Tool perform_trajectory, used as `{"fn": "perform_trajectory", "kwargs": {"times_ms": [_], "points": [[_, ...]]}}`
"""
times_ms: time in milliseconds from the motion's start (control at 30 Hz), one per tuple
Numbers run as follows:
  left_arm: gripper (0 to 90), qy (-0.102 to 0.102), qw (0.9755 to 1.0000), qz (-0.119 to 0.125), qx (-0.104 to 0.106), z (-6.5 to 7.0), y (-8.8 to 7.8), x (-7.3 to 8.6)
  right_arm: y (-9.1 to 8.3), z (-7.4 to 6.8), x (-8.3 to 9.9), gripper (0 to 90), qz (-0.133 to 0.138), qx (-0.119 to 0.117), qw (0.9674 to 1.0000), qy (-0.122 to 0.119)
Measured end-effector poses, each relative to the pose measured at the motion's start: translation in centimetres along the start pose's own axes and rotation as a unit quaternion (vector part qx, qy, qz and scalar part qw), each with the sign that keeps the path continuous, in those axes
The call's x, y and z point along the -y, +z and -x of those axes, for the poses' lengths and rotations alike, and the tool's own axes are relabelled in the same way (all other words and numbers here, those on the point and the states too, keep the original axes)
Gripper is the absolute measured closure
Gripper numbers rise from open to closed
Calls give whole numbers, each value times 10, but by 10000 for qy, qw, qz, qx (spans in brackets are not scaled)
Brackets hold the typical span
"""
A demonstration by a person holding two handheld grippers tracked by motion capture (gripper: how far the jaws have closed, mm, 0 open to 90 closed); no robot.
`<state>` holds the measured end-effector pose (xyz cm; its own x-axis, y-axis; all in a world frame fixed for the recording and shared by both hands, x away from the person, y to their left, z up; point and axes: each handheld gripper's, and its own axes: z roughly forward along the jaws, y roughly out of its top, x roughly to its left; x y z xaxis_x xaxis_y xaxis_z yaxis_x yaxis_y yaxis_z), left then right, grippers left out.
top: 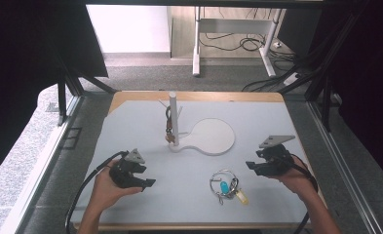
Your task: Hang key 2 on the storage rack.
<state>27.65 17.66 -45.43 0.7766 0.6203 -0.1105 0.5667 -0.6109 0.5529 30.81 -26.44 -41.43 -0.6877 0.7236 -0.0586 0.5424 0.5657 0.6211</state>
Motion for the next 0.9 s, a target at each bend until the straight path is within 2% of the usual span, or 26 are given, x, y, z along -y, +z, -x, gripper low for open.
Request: {"fn": "perform_trajectory", "kwargs": {"times_ms": [133, 367, 500, 600, 733, 900], "points": [[385, -10, 9999, -45, 124, 4, 0, 8, 10, 0, -16, 468, -197, -140, 9997, -62], [380, -209, 9997, 137, 73, 3, -10, 16, 36, 1, -32, 500, -630, -223, 9975, -220], [379, -232, 9995, 188, 80, 2, -10, 16, 46, 0, -37, 522, -849, -330, 9955, -270], [376, -256, 9995, 175, 105, 2, -7, 16, 52, -2, -39, 538, -942, -290, 9945, -348], [373, -237, 9996, 91, 98, 1, -4, 16, 60, -6, -39, 555, -1149, -384, 9919, -373], [373, -246, 9997, 56, 59, 1, -3, 18, 71, -11, -37, 569, -1498, -677, 9856, -390]]}}
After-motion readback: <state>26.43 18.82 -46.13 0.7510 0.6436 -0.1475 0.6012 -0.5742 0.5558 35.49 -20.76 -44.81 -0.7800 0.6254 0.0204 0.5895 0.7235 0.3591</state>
